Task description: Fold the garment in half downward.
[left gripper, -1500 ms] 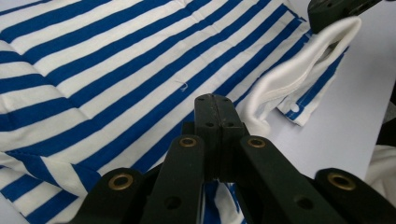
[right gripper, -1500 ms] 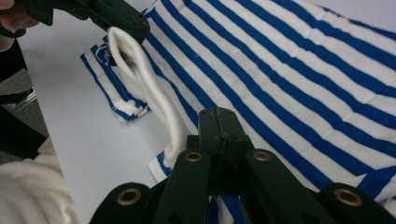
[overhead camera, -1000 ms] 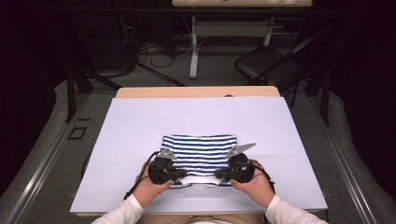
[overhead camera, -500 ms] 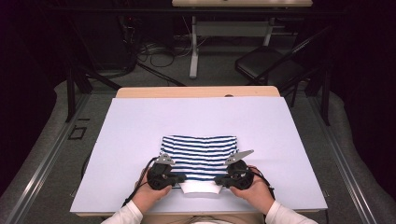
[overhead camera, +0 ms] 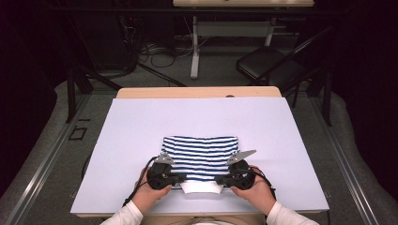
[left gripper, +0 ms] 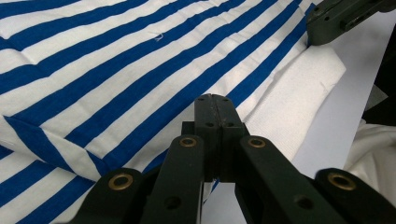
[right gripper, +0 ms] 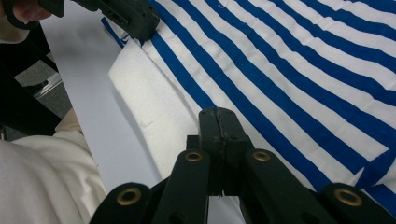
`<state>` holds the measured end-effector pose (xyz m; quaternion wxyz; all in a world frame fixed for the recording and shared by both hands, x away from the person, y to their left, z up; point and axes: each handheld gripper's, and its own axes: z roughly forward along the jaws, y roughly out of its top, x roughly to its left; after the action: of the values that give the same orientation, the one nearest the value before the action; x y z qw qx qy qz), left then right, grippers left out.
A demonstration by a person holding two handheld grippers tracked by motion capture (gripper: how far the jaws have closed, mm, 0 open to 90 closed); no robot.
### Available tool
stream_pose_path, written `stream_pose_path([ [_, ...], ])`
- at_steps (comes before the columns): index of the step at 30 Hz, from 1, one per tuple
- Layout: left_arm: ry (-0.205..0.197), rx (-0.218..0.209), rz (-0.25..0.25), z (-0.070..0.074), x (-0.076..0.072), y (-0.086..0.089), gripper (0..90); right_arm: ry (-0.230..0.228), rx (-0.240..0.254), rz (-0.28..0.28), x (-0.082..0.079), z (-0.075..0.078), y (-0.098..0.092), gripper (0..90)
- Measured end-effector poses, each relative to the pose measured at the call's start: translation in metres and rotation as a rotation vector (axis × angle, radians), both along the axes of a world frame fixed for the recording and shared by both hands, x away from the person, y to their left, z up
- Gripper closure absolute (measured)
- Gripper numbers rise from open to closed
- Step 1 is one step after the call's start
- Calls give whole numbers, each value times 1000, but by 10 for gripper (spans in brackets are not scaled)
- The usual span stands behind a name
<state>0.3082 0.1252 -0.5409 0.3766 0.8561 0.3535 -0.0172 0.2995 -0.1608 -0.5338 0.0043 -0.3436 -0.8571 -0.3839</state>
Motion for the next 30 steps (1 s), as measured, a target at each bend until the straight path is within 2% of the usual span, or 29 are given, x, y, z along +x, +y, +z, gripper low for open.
stream_pose_path([
  [8, -8, -5, 18, 5, 2, 4, 900, -9, 9, -5, 2, 2, 0, 900],
  [17, -11, -12, 43, 12, 8, 9, 900, -29, 26, -28, 7, 11, -5, 900],
  [30, -37, 20, 81, 23, 24, 16, 900, -35, 20, -34, 14, 19, -5, 896],
])
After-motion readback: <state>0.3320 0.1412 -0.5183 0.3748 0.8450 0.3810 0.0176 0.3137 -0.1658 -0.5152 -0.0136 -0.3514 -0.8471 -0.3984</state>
